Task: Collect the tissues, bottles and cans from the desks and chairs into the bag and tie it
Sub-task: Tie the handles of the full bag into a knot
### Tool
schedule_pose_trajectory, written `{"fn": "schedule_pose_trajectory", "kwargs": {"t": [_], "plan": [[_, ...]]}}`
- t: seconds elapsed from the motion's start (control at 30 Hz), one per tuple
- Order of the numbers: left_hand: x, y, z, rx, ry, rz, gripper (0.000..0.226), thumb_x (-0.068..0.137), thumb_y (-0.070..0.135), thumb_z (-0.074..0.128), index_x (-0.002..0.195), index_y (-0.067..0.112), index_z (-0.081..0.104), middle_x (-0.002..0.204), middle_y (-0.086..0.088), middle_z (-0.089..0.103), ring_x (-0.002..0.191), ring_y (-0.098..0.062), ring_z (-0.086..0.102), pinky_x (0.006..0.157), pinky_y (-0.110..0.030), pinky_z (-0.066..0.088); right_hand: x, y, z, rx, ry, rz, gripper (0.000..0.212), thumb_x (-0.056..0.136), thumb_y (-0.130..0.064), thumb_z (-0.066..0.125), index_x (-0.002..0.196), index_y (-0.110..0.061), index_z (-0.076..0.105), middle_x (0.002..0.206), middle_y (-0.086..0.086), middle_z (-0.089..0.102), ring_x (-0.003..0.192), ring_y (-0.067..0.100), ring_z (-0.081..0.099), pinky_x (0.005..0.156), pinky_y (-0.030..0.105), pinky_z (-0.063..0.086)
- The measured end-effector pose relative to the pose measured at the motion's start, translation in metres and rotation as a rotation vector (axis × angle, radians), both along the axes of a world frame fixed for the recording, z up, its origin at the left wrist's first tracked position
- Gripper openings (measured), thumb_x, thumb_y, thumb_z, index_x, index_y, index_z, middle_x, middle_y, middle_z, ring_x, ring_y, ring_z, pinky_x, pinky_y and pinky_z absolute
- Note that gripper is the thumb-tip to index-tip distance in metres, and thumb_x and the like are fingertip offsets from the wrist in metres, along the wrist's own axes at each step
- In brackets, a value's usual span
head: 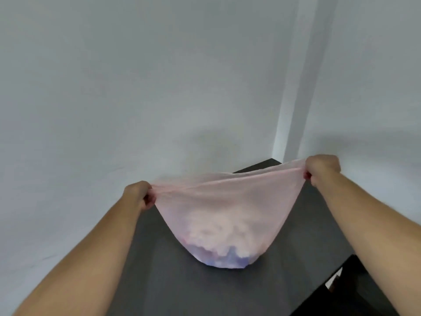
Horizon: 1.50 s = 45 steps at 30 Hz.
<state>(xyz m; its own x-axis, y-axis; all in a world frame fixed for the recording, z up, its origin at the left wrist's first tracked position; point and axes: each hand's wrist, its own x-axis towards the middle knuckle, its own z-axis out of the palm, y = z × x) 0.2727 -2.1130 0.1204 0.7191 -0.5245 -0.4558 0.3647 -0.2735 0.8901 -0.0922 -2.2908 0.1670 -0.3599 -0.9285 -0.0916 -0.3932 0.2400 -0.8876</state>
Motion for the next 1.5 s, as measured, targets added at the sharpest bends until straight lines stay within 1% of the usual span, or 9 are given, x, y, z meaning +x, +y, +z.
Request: {"fn": "schedule_pose_trajectory", "kwargs": {"t": [0.17,0.33,0.67,0.73,0.87,0.97,1.13,1.3,1.5], "plan": [[-0.009,0.044,0.000,0.194,-0.339,-0.011,0.019,0.084,-0.011,0.042,0.072,0.001,0.048,0.065,-0.017,0.051,0.039,-0.026,0.055,0.040,-0.036,0.055,-0.017,0.030,-0.019,-0.101,0.640,0.233,0.028,0.083,-0.002,0.051,0.107,-0.001,0.066,0.115,0.019,0.064,0.107,0.036,0.060,0.087,0.033,0.049],[-0.017,0.073,0.019,0.232,-0.364,-0.214,0.030,0.091,-0.010,0.039,0.067,0.007,0.045,0.061,-0.012,0.045,0.032,-0.017,0.051,0.036,-0.024,0.050,-0.017,0.039,-0.004,-0.023,0.680,0.335,0.010,0.077,-0.003,0.053,0.082,-0.002,0.062,0.101,0.022,0.067,0.092,0.035,0.064,0.070,0.028,0.045],[-0.045,0.082,0.040,0.043,-0.303,-0.203,0.034,0.088,-0.014,0.043,0.063,0.009,0.042,0.060,-0.008,0.042,0.040,-0.011,0.053,0.042,-0.025,0.054,0.021,0.106,0.036,-0.321,0.682,0.448,0.024,0.084,-0.021,0.055,0.105,-0.012,0.064,0.105,0.009,0.066,0.097,0.031,0.060,0.079,0.031,0.046],[-0.057,0.080,0.043,-0.004,-0.273,-0.242,0.038,0.086,-0.018,0.042,0.060,0.010,0.040,0.059,-0.008,0.034,0.033,-0.009,0.047,0.046,-0.025,0.055,0.057,0.135,0.033,-0.481,0.657,0.851,0.056,0.080,-0.046,0.064,0.129,-0.024,0.052,0.131,0.005,0.055,0.123,0.026,0.049,0.101,0.035,0.041],[-0.069,0.085,0.053,-0.067,-0.302,-0.309,0.040,0.085,-0.018,0.038,0.057,0.010,0.036,0.059,-0.005,0.031,0.034,-0.008,0.039,0.050,-0.025,0.058,0.120,0.176,-0.007,-0.379,0.971,1.259,0.136,0.060,-0.069,0.071,0.147,-0.028,-0.024,0.159,0.006,-0.020,0.147,0.027,-0.016,0.119,0.052,0.000],[-0.064,0.094,0.056,-0.107,-0.312,-0.360,0.041,0.084,-0.017,0.041,0.056,0.012,0.033,0.059,-0.004,0.029,0.045,-0.011,0.033,0.054,-0.023,0.059,0.141,0.184,-0.049,-0.319,1.083,1.134,0.112,0.081,-0.030,0.067,0.148,-0.024,-0.022,0.157,0.015,0.018,0.145,0.034,0.019,0.117,0.054,0.012],[-0.051,0.107,0.034,-0.159,-0.461,-0.381,0.016,0.084,0.017,0.069,0.089,0.013,0.054,0.089,-0.003,0.052,0.078,-0.014,0.055,0.076,-0.031,0.057,0.133,0.168,-0.057,-0.393,1.001,0.907,0.035,0.083,0.001,0.043,0.106,-0.015,0.065,0.110,0.009,0.067,0.103,0.031,0.063,0.085,0.034,0.047],[-0.067,0.102,-0.028,-0.089,-0.584,-0.671,0.119,0.042,0.077,0.073,0.139,0.019,0.037,0.134,0.004,0.049,0.124,-0.013,0.050,0.103,-0.030,0.042,0.131,0.161,-0.046,-0.367,0.723,0.901,0.024,0.078,-0.004,0.049,0.086,-0.014,0.070,0.097,0.012,0.070,0.094,0.034,0.063,0.074,0.031,0.045],[-0.113,0.053,-0.029,-0.305,-0.412,-0.356,0.047,0.096,0.054,0.037,0.108,0.016,0.060,0.108,-0.001,0.064,0.103,-0.018,0.060,0.089,-0.031,0.047,0.126,0.166,-0.068,-0.407,0.561,1.019,0.021,0.086,-0.018,0.048,0.066,-0.021,0.044,0.080,0.007,0.056,0.081,0.033,0.055,0.065,0.032,0.035]]}}
